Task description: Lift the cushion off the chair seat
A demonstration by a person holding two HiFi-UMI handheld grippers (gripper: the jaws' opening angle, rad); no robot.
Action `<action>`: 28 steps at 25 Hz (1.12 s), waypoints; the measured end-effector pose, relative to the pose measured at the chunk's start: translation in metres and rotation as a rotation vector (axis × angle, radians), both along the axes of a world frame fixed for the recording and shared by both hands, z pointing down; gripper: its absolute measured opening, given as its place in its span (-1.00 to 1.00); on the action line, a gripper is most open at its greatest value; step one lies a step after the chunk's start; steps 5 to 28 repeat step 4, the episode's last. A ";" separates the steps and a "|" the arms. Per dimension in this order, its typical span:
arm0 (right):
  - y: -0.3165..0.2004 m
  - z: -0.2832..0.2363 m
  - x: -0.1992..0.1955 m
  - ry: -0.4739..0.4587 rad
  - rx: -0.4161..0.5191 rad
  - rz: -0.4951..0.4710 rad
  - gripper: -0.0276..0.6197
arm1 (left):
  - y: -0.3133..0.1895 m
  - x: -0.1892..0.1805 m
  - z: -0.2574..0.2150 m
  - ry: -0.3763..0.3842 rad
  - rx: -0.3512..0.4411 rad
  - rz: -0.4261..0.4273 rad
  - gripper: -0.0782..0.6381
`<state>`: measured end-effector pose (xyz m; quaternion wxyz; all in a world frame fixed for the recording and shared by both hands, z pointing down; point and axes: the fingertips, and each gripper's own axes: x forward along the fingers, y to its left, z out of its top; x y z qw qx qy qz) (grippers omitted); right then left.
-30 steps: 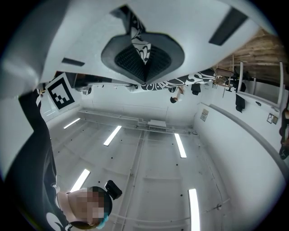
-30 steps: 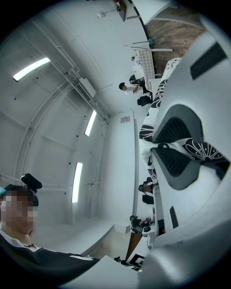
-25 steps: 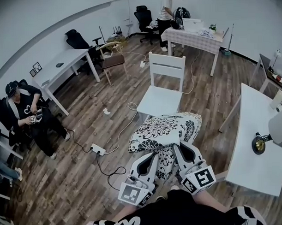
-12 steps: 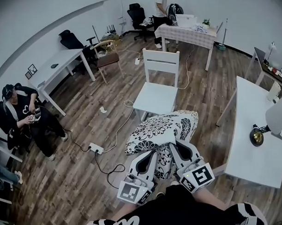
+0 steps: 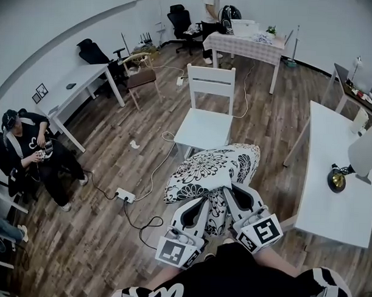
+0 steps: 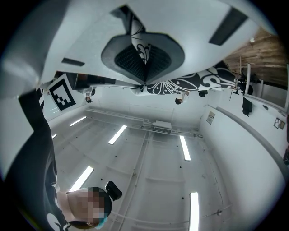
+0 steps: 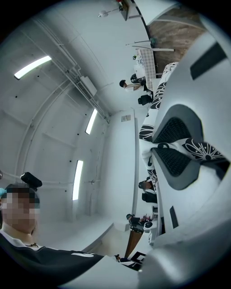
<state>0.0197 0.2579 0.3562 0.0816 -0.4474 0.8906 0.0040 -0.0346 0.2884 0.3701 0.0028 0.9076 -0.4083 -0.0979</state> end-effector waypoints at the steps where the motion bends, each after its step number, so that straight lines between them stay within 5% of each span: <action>1: 0.001 0.000 0.000 -0.003 -0.002 0.000 -0.81 | 0.001 0.000 0.000 -0.005 0.001 0.001 -0.78; 28: 0.002 -0.001 0.002 -0.011 -0.004 0.000 -0.81 | 0.004 0.002 -0.001 -0.017 0.012 -0.001 -0.78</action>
